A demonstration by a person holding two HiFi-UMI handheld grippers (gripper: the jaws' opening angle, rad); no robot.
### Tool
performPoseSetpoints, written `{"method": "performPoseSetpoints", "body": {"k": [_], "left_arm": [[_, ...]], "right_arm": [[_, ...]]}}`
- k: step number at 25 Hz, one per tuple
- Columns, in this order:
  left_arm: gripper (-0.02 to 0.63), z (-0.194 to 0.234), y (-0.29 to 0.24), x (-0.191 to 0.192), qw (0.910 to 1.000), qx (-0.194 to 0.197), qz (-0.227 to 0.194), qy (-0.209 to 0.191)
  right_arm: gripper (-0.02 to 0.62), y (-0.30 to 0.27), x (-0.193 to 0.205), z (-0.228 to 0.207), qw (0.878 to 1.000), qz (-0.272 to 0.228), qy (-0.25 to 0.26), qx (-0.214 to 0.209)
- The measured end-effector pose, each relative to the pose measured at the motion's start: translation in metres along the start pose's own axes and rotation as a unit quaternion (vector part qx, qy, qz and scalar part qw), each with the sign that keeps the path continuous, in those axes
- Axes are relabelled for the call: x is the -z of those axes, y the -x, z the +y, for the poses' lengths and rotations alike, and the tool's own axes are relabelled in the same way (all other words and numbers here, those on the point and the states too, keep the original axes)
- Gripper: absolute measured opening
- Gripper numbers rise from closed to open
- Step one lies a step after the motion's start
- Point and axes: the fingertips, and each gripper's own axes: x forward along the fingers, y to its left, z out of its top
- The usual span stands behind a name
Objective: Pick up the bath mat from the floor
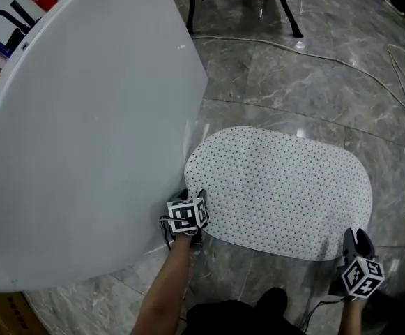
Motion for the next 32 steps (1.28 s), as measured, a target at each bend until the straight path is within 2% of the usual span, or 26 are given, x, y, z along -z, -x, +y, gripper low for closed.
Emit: {"method": "performPoseSetpoints", "body": {"k": [1,3,7,17,26,32], "left_arm": [[0.209,-0.003,0.0,0.0,1.0,0.004,0.003,-0.008],[0.122,-0.012,-0.001,0.0,0.9994,0.006,0.01,-0.034],[0.032,-0.027,0.001,-0.003,0.9972,-0.007,0.008,-0.074],[0.017,-0.08,0.034,-0.024,0.9959,0.052,-0.02,-0.072],[0.017,-0.164,0.038,-0.025,0.983,0.13,-0.016,-0.128],[0.015,-0.209,0.039,-0.021,0.977,0.17,-0.005,-0.129]], "right_arm": [[0.175,0.0,0.001,-0.001,1.0,0.001,0.0,0.002],[0.173,0.002,0.003,-0.005,1.0,0.002,-0.001,0.005],[0.174,0.005,0.005,-0.012,1.0,0.004,-0.001,0.011],[0.174,0.014,0.01,-0.03,1.0,0.007,-0.007,0.024],[0.173,0.017,0.018,-0.053,0.998,0.016,-0.027,0.058],[0.175,0.013,0.023,-0.063,0.997,0.029,-0.019,0.064]]}}
